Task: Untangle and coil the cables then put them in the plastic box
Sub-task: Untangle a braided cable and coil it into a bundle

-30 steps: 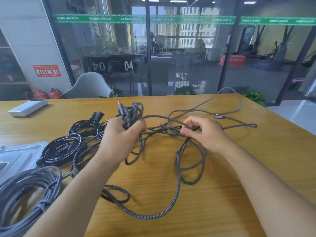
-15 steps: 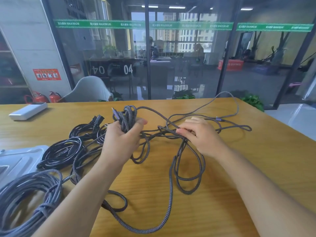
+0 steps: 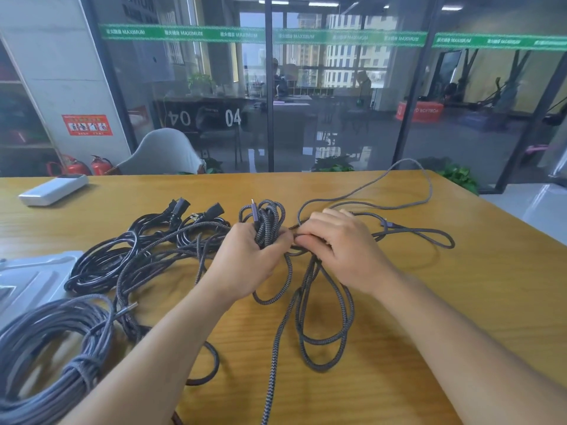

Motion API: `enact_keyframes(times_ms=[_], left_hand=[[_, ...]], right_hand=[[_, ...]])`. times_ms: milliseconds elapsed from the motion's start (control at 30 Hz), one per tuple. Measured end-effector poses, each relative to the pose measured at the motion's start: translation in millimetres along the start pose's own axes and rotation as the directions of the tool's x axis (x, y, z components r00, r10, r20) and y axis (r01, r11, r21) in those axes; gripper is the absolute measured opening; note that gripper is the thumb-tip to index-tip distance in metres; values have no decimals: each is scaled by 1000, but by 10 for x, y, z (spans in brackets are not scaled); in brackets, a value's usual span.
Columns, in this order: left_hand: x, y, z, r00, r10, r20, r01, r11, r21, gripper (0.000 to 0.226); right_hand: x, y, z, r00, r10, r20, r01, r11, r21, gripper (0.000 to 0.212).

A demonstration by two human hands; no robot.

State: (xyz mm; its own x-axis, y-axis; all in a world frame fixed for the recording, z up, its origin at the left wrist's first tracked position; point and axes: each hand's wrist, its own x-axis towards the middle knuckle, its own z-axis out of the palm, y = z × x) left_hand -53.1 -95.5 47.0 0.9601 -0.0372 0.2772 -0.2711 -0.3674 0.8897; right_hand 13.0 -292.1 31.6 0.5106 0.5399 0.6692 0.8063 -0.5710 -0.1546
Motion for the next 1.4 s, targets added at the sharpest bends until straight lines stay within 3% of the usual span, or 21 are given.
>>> enact_keyframes(times_ms=[100,233,433,533,667,800,867,967,1033,1100,1167,1233,1333,1400], left_hand=[[5,-20,-5,1000,-4,-16,4,1000,17,45],[1,-4,-75,997,2,-82,-4,1000,-28,49],[2,6,-111,985,-5,-172,-7,998,-68,52],[4,21,-142,978,-18,-207,-2,995,-95,46],[21,56,-174,964,-14,-266,-24,990,-141,36],[28,43,-253,945,-35,-325,-32,980,-198,34],[18,36,-340,932,-28,-361,-51,977,-208,32],[14,48,-365,929,-9,-371,-65,980,-187,33],[15,51,-336,927,-12,-376,-69,977,-204,36],[11,57,-324,926,-5,-378,-87,970,-227,41],[3,55,-340,922,-6,-387,-90,969,-229,41],[-5,57,-345,927,-12,-376,-78,971,-224,41],[-14,74,-320,944,-31,-328,-43,976,-215,39],[-29,91,-298,958,-30,-287,-32,977,-210,38]], right_hand=[[8,-3,-18,993,7,115,-6,1000,-8,34],[28,94,-170,957,116,267,-128,991,27,26],[0,129,-210,898,172,405,-181,983,-17,25],[22,130,-267,876,188,445,-242,968,67,23],[31,175,-313,898,236,371,-299,946,122,21],[-24,327,-389,923,308,228,-301,951,-65,14],[-82,380,-433,903,365,229,-357,931,-76,13],[-77,265,-443,913,339,228,-348,937,1,21],[8,40,-436,918,325,227,-375,898,231,24],[48,-127,-416,898,290,330,-410,821,396,32],[30,-171,-331,868,244,433,-404,853,330,21],[14,-150,-271,880,282,381,-389,889,241,18],[7,-137,-233,902,381,203,-431,830,354,21],[13,-173,-203,906,388,167,-422,838,344,23]])
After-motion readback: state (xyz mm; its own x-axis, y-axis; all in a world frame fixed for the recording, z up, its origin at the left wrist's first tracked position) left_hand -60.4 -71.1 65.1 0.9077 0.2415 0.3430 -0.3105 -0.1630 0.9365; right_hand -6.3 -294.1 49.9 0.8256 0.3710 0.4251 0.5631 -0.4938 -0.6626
